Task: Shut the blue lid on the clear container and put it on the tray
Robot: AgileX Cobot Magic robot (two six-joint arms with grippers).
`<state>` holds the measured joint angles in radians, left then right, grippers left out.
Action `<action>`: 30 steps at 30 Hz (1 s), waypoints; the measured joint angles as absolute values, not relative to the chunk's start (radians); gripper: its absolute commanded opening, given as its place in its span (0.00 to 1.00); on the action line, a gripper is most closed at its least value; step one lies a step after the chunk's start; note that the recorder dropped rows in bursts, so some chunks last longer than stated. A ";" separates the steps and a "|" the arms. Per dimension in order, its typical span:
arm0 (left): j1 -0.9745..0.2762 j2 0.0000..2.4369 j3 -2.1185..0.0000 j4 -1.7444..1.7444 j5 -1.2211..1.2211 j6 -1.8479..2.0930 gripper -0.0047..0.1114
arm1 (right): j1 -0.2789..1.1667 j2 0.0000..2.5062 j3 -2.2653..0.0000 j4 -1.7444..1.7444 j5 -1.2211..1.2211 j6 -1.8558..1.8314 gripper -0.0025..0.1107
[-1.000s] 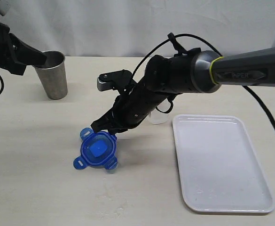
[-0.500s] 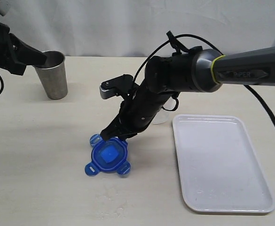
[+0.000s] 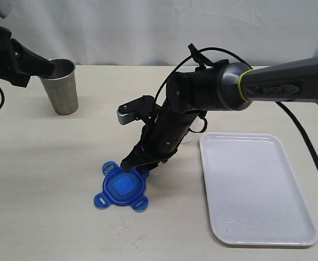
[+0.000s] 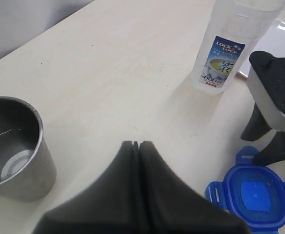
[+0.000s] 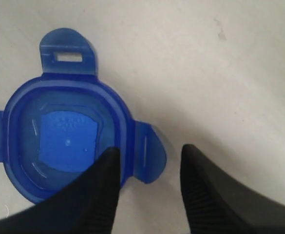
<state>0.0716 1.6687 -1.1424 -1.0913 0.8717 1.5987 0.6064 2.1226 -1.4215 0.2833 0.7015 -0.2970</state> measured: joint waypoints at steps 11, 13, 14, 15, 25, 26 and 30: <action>0.072 1.669 -1.142 -1.091 0.872 1.599 0.04 | 0.606 2.150 -1.421 0.297 0.704 -0.306 0.36; 0.072 1.669 -1.142 -1.091 0.872 1.599 0.04 | 0.606 2.150 -1.421 0.300 0.704 -0.318 0.28; 0.072 1.669 -1.142 -1.091 0.872 1.599 0.04 | 0.606 2.150 -1.421 0.302 0.704 -0.323 0.24; 0.072 1.669 -1.142 -1.091 0.872 1.599 0.04 | 0.606 2.150 -1.421 0.302 0.704 -0.329 0.19; 0.072 1.669 -1.142 -1.093 0.872 1.599 0.04 | 0.608 2.143 -1.421 0.319 0.702 -0.369 0.06; 0.072 1.669 -1.142 -1.093 0.872 1.599 0.04 | 0.608 2.139 -1.421 0.317 0.702 -0.374 0.06; 0.072 1.669 -1.142 -1.093 0.872 1.599 0.04 | 0.610 2.091 -1.421 0.309 0.704 -0.405 0.06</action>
